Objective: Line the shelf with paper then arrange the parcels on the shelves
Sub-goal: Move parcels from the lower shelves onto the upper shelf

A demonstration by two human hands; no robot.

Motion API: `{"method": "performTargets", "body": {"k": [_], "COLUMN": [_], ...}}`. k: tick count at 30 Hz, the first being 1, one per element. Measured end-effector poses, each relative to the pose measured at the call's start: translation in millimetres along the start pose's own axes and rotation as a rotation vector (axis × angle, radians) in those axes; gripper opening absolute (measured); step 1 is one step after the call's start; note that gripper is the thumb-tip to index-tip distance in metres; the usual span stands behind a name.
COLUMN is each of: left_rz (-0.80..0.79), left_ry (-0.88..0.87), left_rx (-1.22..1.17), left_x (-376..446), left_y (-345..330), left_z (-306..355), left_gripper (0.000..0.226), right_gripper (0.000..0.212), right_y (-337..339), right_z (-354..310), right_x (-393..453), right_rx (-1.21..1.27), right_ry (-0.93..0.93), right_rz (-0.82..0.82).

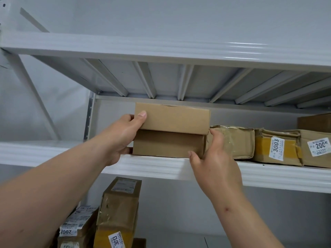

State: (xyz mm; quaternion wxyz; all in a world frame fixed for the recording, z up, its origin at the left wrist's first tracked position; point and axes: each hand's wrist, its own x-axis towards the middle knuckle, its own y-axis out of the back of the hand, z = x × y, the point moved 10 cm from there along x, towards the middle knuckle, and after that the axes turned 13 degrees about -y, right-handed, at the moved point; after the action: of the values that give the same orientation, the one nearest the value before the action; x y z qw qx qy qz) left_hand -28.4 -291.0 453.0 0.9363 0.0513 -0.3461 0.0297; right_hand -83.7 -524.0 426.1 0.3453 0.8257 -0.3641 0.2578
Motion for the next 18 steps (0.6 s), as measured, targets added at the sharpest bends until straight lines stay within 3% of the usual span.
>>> {"method": "performTargets", "body": {"k": [4,11,18], "left_rz": [-0.004,0.030,0.065], "left_ry": [0.004,-0.009,-0.041], "left_rx": [0.014,0.080,0.093], "left_x": [9.3,20.6,24.0], "left_y": [-6.9,-2.6,-1.5], "left_z": [-10.3,-20.9,-26.2], "left_gripper": [0.041,0.050,0.043], "right_gripper": [0.064,0.068,0.059], "right_y": [-2.3,-0.2,-5.8], "right_z": [-5.2,-17.0,-24.0], "right_x": [0.5,15.8,24.6], "right_rx": [-0.066,-0.126,-0.138], "right_ry": [0.054,0.073,0.062], "right_rz": [-0.015,-0.054,-0.071]}}
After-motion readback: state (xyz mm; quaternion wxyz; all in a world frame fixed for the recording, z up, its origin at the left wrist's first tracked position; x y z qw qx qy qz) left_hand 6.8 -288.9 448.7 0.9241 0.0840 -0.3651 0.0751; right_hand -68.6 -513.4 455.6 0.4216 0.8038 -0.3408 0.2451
